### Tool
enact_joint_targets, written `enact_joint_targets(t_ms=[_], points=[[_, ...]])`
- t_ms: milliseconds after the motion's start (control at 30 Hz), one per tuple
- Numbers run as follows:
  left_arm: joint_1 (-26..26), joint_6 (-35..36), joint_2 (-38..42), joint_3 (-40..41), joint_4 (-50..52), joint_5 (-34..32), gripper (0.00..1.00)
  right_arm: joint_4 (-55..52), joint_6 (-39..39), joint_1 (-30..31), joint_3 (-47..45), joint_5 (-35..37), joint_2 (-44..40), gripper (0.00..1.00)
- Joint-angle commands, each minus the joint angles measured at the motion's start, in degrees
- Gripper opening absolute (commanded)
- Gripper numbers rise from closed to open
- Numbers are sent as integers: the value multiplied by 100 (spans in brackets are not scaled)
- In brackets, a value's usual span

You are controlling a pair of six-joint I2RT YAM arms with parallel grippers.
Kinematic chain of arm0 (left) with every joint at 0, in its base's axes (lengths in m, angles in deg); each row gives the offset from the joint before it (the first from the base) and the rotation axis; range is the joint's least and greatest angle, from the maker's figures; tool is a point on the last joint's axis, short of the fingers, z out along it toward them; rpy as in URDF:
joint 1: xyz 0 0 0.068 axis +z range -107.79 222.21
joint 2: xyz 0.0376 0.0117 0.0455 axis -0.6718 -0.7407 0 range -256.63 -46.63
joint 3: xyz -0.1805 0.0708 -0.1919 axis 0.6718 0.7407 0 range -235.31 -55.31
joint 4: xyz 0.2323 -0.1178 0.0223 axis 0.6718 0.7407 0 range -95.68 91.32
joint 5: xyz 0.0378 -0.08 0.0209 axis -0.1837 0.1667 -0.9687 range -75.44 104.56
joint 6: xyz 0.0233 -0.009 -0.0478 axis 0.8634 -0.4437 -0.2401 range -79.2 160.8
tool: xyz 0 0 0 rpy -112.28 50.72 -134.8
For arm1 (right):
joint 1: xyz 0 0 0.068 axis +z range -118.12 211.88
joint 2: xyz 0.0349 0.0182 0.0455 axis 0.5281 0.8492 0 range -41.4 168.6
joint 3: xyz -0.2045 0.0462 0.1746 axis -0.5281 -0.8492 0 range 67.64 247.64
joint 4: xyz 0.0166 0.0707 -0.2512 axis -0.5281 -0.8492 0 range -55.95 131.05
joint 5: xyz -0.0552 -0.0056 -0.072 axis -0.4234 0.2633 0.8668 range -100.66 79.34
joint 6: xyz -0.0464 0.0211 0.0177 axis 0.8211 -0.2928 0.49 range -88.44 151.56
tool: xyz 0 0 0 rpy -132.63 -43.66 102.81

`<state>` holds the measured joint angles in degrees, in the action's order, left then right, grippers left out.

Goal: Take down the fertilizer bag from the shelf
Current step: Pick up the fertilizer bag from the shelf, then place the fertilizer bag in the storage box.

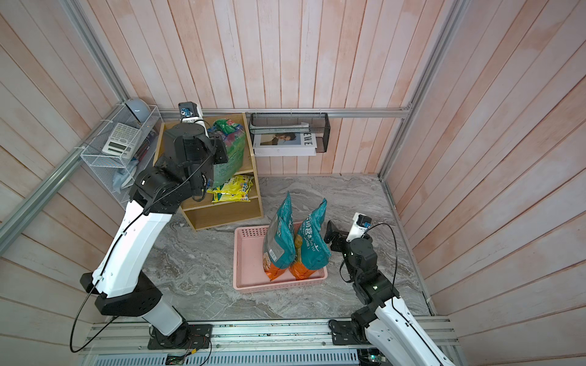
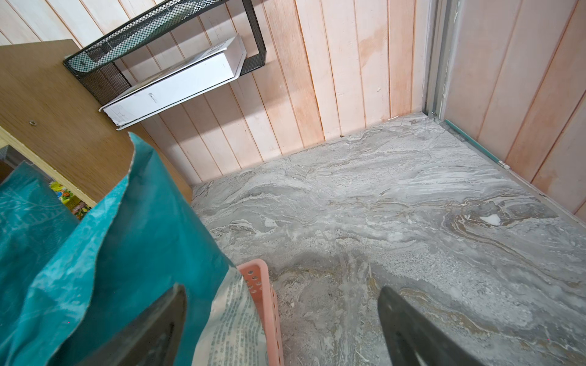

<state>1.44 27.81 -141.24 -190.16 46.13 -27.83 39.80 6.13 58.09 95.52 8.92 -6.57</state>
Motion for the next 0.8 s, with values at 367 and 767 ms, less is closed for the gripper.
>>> enact_joint_targets(t_ms=[367, 767], points=[[-1958, -418, 2095, 2570, -429, -1285, 0, 91, 3, 33, 7, -52, 6, 98], [-2169, -994, 2539, 4423, -1490, -1319, 0, 106, 3, 33, -22, -23, -14, 98]])
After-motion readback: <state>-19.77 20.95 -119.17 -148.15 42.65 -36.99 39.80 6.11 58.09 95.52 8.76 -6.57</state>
